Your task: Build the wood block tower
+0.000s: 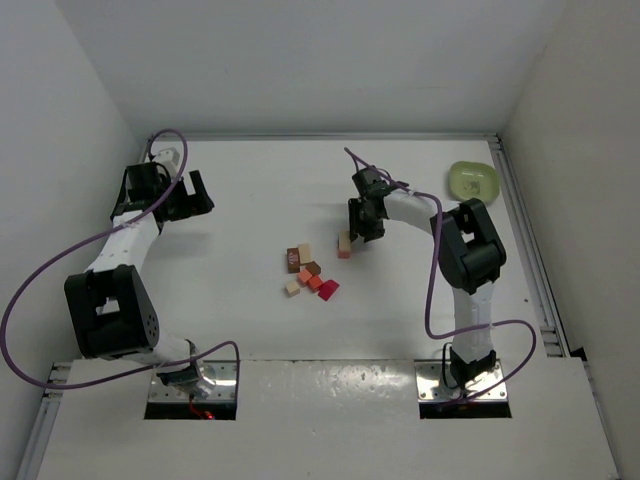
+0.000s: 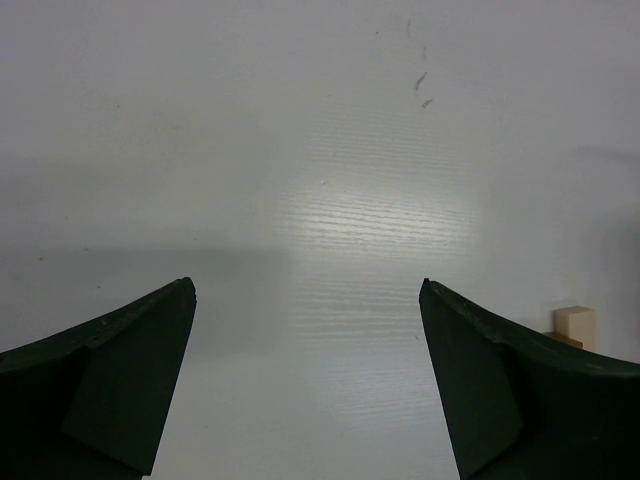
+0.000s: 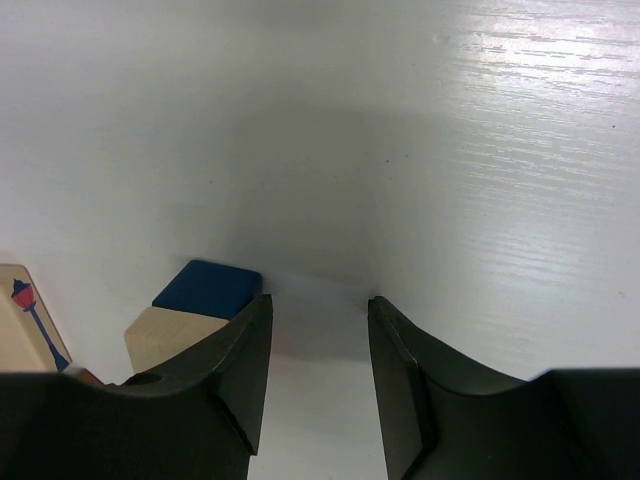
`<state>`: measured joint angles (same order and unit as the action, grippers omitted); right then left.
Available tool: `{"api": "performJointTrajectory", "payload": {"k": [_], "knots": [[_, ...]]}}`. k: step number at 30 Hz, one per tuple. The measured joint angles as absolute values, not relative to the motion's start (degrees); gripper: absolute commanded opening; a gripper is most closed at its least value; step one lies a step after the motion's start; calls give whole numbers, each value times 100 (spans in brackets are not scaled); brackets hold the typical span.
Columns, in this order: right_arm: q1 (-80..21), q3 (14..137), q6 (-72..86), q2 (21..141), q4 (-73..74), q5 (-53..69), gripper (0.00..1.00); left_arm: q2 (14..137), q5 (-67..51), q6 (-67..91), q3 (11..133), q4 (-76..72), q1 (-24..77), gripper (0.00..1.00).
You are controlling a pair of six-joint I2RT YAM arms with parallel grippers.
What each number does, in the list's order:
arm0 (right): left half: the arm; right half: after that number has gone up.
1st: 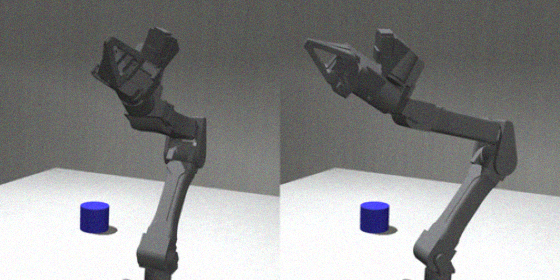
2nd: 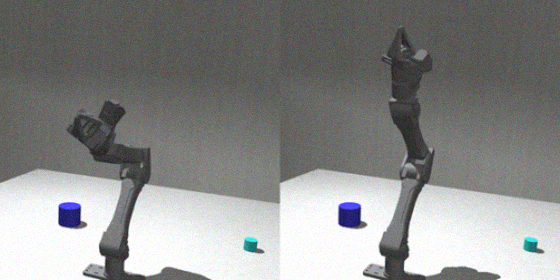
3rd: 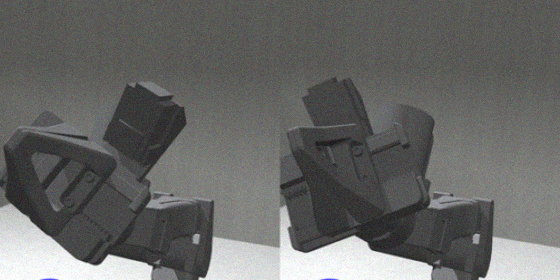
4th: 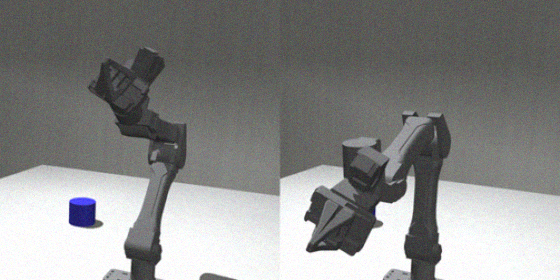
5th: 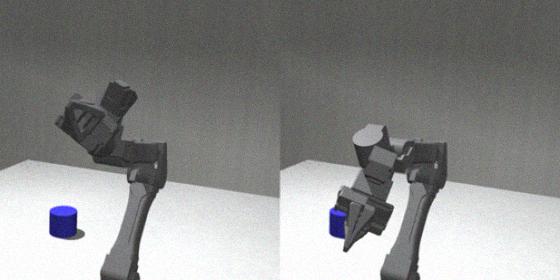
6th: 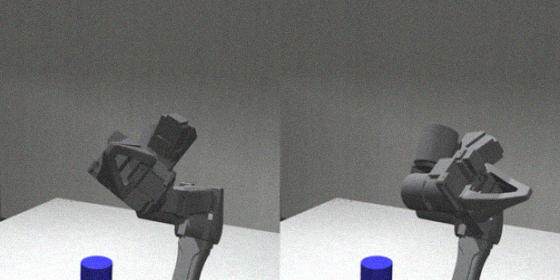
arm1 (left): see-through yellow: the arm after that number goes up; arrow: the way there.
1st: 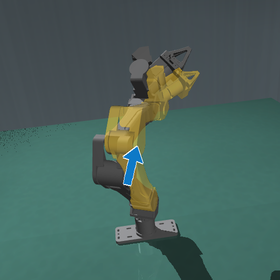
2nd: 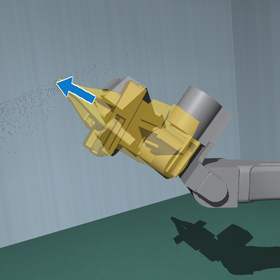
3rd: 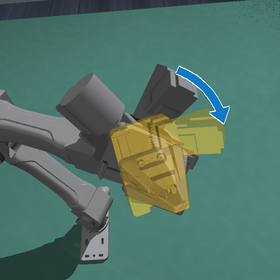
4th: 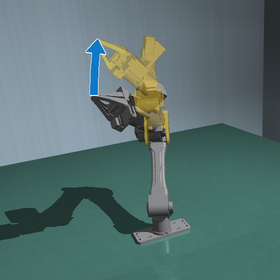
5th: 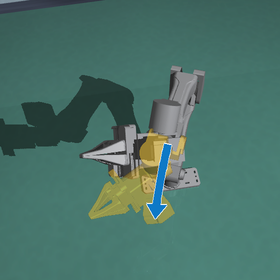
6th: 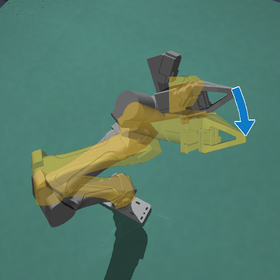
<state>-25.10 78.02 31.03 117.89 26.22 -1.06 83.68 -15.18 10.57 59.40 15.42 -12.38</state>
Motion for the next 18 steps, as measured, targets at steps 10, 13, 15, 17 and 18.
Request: {"api": "performJointTrajectory", "payload": {"k": [10, 13, 15, 17, 18], "knots": [[-2508, 7802, 3103, 11789, 2622, -93, 44, 8401, -1518, 1057, 5940, 1535, -1238, 100], [-2488, 7791, 3103, 11784, 2617, -91, 38, 8401, -1518, 1057, 5940, 1533, -1238, 100], [-2469, 7736, 3098, 11762, 2578, -93, 35, 8401, -1518, 1057, 5940, 1533, -1238, 100], [-2438, 7640, 3100, 11703, 2541, -95, 34, 8401, -1518, 1057, 5940, 1533, -1238, 100], [-2423, 7577, 3096, 11664, 2543, -97, 34, 8401, -1518, 1057, 5940, 1533, -1238, 100]]}}
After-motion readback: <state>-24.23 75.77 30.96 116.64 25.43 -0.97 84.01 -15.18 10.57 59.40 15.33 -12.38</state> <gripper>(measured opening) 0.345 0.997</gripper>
